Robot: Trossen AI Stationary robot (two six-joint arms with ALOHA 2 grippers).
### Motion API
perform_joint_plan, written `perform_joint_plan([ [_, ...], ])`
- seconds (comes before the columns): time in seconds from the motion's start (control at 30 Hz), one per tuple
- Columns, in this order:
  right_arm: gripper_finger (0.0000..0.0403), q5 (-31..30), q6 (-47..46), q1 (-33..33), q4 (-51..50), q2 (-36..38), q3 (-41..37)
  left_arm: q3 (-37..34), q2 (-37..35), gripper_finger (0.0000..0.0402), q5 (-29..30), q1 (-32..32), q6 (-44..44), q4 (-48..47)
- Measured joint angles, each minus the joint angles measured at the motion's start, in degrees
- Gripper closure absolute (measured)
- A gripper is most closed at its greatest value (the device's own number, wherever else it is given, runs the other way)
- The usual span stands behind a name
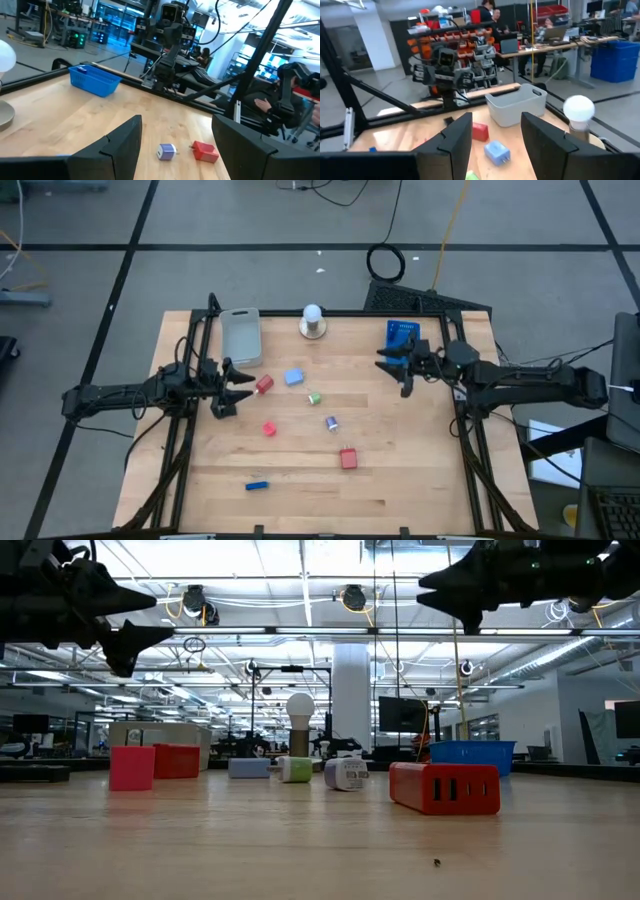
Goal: Pick & Place Office items
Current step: Put the bottom red charger adapter into the gray bin
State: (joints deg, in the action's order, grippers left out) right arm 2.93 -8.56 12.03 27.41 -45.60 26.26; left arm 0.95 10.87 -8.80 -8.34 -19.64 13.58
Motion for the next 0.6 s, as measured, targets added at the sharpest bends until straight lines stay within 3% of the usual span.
perform_joint_plan([
  [0.33, 0.0243, -4.5, 2.3, -8.6, 4.4, -3.4, 0.5, 0.0, 0.0, 0.0158, -0.2, 0.0, 0.2, 0.0],
  [0.6, 0.0243, -4.7, 5.7, -15.0, -0.4, -13.5, 10.3, 0.0, 0.0, 0.0158, -0.2, 0.0, 0.2, 0.0],
])
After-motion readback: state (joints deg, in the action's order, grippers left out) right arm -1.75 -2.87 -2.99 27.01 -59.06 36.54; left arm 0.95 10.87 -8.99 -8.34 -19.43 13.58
